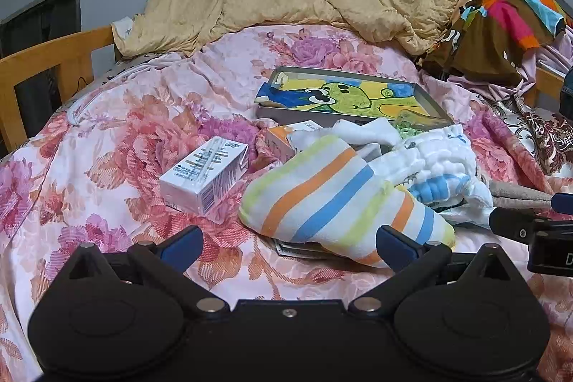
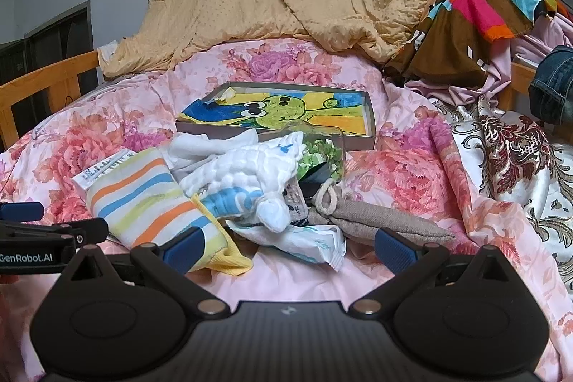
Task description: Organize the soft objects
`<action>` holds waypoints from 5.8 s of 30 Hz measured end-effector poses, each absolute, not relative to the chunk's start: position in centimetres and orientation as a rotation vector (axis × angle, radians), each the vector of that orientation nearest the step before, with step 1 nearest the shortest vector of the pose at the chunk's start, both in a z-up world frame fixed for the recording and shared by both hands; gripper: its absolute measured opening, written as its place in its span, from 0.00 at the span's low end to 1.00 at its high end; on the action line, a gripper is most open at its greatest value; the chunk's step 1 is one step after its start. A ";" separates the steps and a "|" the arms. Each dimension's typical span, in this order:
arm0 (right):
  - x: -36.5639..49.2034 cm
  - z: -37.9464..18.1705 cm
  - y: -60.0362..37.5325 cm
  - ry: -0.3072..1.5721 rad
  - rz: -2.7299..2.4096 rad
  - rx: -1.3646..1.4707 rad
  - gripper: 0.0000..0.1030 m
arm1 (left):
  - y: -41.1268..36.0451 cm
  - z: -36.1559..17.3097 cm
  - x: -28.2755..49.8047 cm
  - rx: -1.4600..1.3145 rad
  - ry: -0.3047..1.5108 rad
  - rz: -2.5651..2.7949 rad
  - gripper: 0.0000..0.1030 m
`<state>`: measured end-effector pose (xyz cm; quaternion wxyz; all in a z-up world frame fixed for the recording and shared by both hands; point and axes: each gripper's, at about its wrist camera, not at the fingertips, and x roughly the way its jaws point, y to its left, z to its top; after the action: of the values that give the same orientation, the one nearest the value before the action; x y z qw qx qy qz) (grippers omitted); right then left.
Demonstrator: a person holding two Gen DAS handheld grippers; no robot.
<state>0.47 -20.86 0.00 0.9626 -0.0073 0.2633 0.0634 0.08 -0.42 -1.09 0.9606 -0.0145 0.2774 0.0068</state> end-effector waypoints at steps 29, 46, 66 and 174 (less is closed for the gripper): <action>0.6 0.0 -20.8 0.536 0.128 -0.015 1.00 | -0.5 -1.2 0.0 -0.029 0.562 0.007 0.99; 0.4 0.5 -20.9 0.524 0.129 0.012 1.00 | -0.7 -1.0 -0.1 -0.013 0.542 -0.017 0.99; 6.7 2.2 -18.8 0.453 0.347 -0.236 0.97 | -1.9 -2.5 4.1 0.143 0.575 -0.225 0.98; 25.2 5.4 -31.1 0.432 0.151 0.086 1.00 | -8.1 4.9 25.8 -0.231 0.464 0.034 0.95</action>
<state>25.16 -31.06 5.37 0.9731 0.0424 0.2139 0.0746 25.77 -8.13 4.94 0.9665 -0.1142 0.2292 0.0170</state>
